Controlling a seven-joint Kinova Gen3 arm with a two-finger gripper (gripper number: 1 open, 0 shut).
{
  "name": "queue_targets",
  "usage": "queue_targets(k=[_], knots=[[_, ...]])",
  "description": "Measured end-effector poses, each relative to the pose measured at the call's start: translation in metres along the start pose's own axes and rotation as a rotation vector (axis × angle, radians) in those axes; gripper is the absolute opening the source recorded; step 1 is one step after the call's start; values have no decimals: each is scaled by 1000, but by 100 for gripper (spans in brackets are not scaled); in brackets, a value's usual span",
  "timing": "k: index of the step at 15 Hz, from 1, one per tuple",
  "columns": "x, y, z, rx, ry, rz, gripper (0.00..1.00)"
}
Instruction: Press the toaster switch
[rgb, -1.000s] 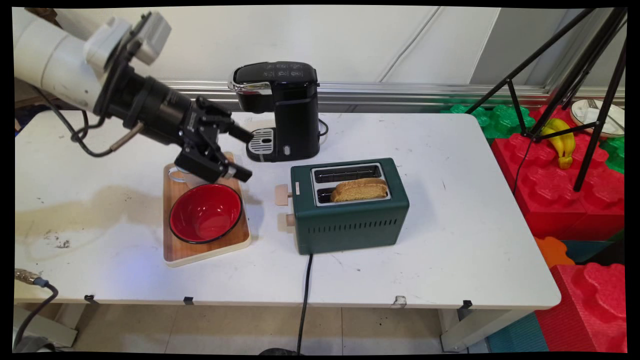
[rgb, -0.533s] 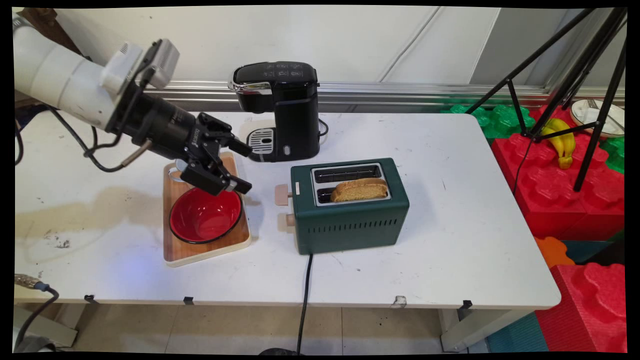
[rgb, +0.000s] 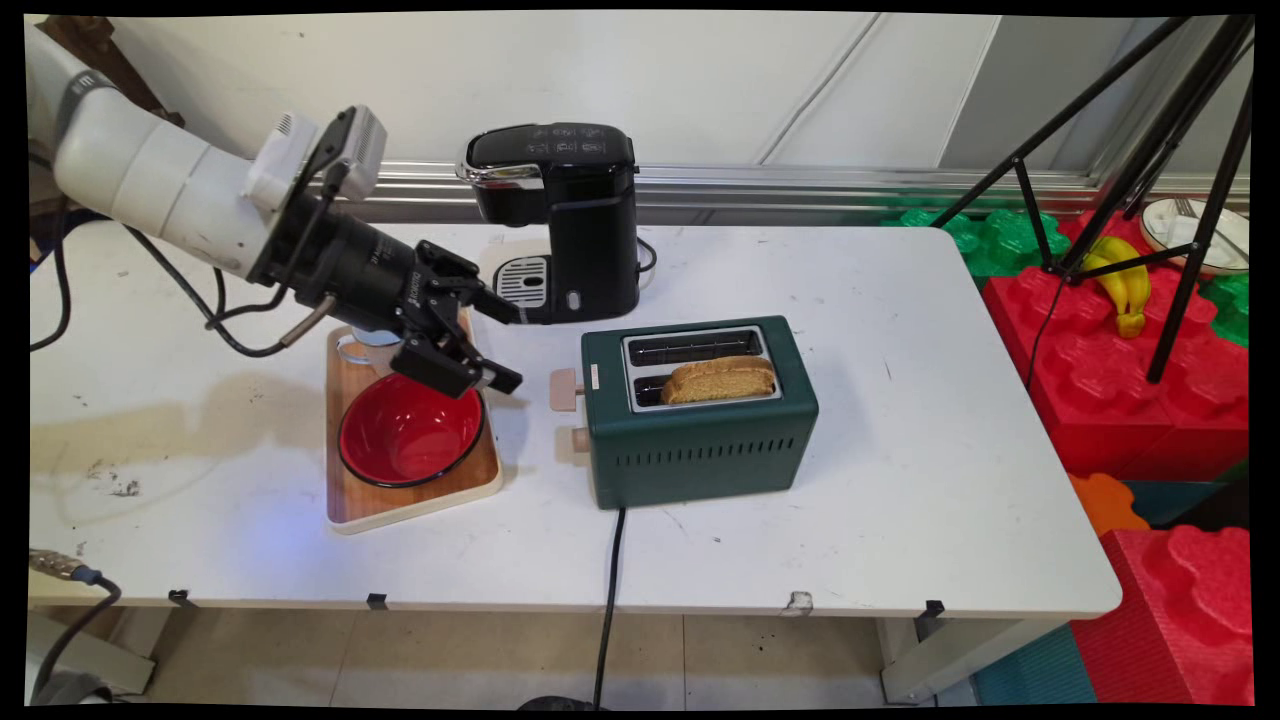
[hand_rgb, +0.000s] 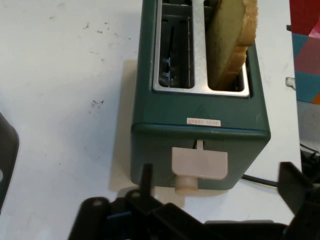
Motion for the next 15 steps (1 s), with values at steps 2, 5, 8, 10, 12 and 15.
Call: queue_targets(k=[2,5,8,10,12,15], knots=[[-1,0,4,-2,-1,0,0],[-4,-1,9,-4,-5,1,0],[-7,-3,16,-8,-10,5,0],[-8,-4,21,-12,-12,8,0],[-8,-5,25,-16,-13,11,0],[-8,-7,34,-20,-12,16,0]])
